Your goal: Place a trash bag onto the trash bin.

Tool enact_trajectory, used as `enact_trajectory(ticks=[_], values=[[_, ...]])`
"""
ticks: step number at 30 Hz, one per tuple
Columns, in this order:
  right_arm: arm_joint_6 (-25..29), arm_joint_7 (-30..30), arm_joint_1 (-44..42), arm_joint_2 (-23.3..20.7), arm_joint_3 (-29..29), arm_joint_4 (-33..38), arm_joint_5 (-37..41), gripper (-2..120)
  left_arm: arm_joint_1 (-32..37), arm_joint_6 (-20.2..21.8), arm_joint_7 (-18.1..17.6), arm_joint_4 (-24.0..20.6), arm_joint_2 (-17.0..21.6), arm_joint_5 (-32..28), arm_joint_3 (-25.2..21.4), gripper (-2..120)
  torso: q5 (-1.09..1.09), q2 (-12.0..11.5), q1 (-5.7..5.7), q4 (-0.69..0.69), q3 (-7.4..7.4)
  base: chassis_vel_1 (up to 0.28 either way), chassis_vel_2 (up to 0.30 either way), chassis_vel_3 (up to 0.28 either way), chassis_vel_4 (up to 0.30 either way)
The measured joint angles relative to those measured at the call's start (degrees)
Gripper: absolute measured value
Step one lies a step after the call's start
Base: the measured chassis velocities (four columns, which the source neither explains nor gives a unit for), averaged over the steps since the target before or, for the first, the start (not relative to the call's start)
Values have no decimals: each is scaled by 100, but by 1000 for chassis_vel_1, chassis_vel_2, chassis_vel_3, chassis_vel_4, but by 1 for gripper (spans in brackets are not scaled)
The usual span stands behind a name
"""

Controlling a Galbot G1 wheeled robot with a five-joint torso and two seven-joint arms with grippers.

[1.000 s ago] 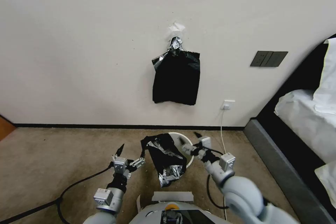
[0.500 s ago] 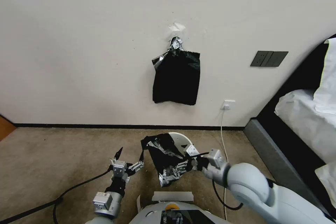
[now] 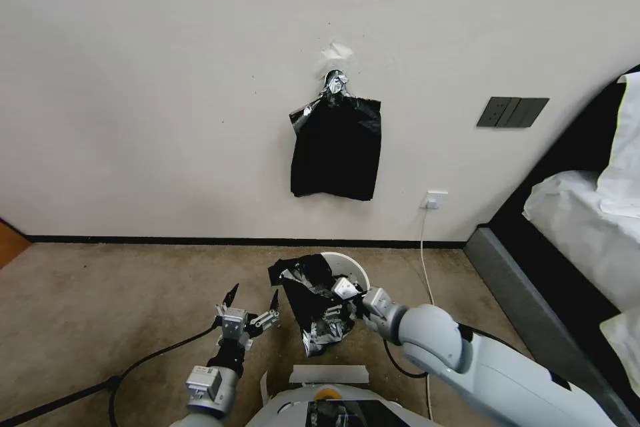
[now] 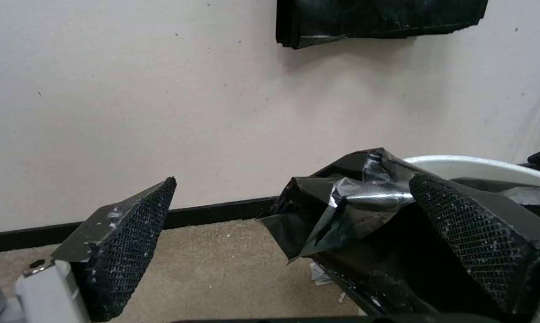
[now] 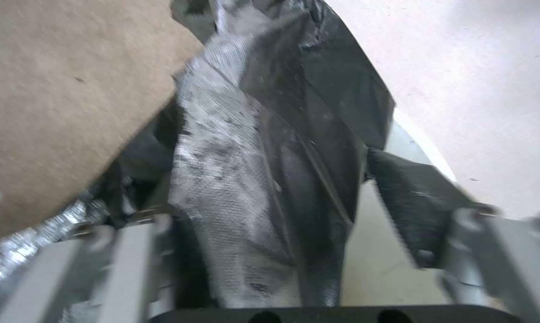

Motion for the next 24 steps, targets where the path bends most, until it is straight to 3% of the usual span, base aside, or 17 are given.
enact_trajectory(ticks=[9,15,20,24], values=[[144,33,23,3,-65,-9,-54,28,33,207,-101,-4,30,148,151,100,0,0,0,0,0,0,0,0,0],[512,117,60,-37,-81,-45,-89,2,-216,703,-450,58,182,171,608,100,1,0,0,0,0,0,0,0,0],[623,183,76,-53,-4,-88,-1,0,-564,898,-540,205,316,81,828,100,0,0,0,0,0,0,0,0,0],[681,224,105,-80,83,-120,151,0,-965,1218,-813,383,448,-95,1162,100,0,0,0,0,0,0,0,0,0]])
